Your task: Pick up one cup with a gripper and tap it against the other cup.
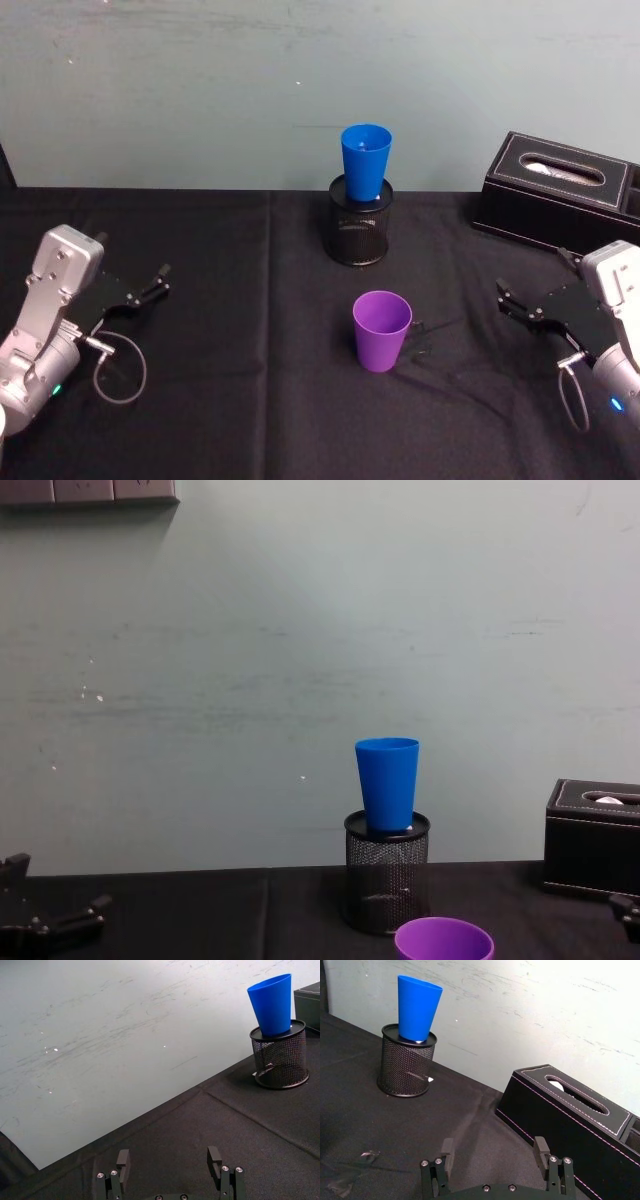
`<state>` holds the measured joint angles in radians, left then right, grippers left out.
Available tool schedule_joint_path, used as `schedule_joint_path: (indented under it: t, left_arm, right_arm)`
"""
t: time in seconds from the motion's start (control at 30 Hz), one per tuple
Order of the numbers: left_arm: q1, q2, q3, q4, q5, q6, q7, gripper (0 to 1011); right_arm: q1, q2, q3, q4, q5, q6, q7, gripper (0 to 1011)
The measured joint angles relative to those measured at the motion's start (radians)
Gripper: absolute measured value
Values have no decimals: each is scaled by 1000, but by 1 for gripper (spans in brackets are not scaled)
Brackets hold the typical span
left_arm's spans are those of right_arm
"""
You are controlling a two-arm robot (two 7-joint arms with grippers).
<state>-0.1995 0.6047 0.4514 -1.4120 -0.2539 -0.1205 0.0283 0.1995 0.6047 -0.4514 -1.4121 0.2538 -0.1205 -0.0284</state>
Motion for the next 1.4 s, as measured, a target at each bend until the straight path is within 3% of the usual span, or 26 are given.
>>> schedule_joint_path:
  t: [1.1, 1.2, 1.23, 1.4]
  left_arm:
    - [0, 0, 0, 0, 0, 0, 0, 1011]
    - [0, 0, 0, 0, 0, 0, 0, 1011]
    - [0, 0, 0, 0, 0, 0, 0, 1011]
    - [0, 0, 0, 0, 0, 0, 0, 1012]
  right_arm:
    - [-1, 1, 1, 0, 3, -5, 8, 1003]
    - [-6, 24, 3, 3, 51, -53, 125, 1003]
    - [-8, 36, 1, 4, 78, -70, 191, 1003]
    - [-10, 74, -8, 3, 161, -99, 392, 1003]
